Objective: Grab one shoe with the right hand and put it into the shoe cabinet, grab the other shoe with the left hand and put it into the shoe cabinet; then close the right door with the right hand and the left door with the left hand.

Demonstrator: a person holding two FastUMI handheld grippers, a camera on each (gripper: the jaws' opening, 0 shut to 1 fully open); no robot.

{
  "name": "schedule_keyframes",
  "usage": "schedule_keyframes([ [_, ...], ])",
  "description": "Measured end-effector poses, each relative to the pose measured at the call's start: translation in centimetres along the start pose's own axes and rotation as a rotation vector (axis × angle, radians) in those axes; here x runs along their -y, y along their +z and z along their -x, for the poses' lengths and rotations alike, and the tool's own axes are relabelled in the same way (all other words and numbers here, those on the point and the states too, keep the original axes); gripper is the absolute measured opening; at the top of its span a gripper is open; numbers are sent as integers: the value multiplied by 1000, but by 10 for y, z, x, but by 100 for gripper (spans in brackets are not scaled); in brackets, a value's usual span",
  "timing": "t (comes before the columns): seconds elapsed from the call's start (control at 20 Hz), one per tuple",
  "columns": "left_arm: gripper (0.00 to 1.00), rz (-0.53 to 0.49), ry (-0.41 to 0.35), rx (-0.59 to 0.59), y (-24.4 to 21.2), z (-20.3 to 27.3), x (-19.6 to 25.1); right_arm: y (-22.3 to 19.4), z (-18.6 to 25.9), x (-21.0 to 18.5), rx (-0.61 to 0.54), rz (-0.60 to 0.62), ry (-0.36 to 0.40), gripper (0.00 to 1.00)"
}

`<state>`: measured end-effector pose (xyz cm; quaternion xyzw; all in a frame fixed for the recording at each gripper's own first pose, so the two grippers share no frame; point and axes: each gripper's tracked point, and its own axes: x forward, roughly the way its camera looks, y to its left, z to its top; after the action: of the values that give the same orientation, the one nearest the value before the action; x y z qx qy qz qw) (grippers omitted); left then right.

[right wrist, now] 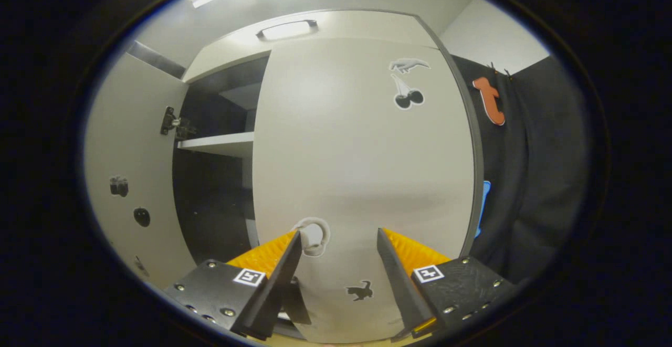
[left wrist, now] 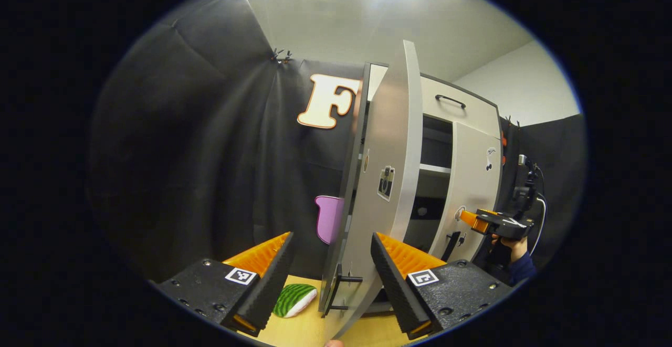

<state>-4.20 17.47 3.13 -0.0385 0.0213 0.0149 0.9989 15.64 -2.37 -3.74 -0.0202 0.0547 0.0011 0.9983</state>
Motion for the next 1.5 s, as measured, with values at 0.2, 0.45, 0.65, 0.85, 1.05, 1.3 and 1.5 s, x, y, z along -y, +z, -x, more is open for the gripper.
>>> schedule_keyframes([
  [0.2, 89, 15, -78, -11, -4, -5, 19, 13, 23, 0, 23, -1, 2, 87],
  [0.45, 89, 34, -202, -28, -12, -13, 59, 27, 48, 10, 45, 2, -13, 87],
  [0.65, 89, 21, -236, -38, -17, -28, 75, 35, 66, 27, 55, 10, -48, 87],
  [0.85, 89, 42, -294, -44, -22, -39, 97, 39, 82, 48, 59, 31, -92, 83],
  [1.05, 89, 48, -338, -50, -29, -53, 117, 42, 95, 69, 62, 33, -133, 87],
  [1.3, 89, 38, -365, -69, -48, -79, 139, 44, 111, 98, 65, 39, -190, 83],
  [1.5, 89, 32, -349, -94, -66, -102, 148, 45, 121, 123, 63, 39, -241, 87],
])
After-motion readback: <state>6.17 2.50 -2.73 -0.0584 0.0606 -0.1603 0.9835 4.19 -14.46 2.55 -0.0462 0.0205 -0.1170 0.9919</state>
